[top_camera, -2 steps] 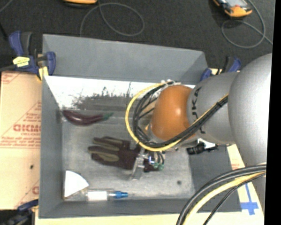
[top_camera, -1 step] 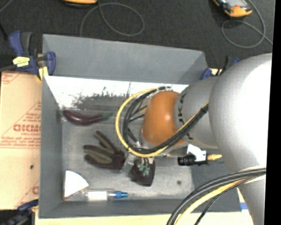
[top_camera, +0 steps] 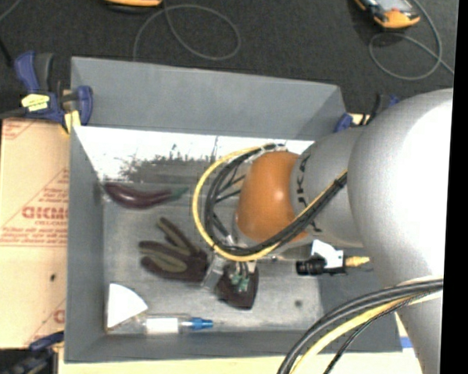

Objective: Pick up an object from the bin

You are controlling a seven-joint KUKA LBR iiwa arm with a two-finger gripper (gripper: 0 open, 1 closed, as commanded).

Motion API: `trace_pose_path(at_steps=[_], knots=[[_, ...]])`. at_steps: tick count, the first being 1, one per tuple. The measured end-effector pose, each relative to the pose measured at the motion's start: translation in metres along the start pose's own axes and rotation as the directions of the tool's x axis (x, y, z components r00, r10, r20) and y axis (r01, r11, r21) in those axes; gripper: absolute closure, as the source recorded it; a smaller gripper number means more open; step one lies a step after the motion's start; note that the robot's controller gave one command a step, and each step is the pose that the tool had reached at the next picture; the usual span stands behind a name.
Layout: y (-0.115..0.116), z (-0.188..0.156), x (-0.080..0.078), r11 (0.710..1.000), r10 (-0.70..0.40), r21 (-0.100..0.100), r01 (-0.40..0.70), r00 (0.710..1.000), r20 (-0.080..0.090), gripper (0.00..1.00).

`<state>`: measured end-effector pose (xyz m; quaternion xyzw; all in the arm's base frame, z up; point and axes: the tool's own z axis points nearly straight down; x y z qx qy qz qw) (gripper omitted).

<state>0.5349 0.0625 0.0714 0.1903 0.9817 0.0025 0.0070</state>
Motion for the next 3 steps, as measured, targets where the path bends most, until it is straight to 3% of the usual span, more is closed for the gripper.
trace_pose_path(at_steps=[2,3], knots=[[-0.001,-0.011,0.001,1.000,-0.001,0.003,0.001,1.000,-0.005,1.00],[-0.002,-0.033,0.002,1.000,-0.002,0.005,0.002,1.000,-0.010,1.00]])
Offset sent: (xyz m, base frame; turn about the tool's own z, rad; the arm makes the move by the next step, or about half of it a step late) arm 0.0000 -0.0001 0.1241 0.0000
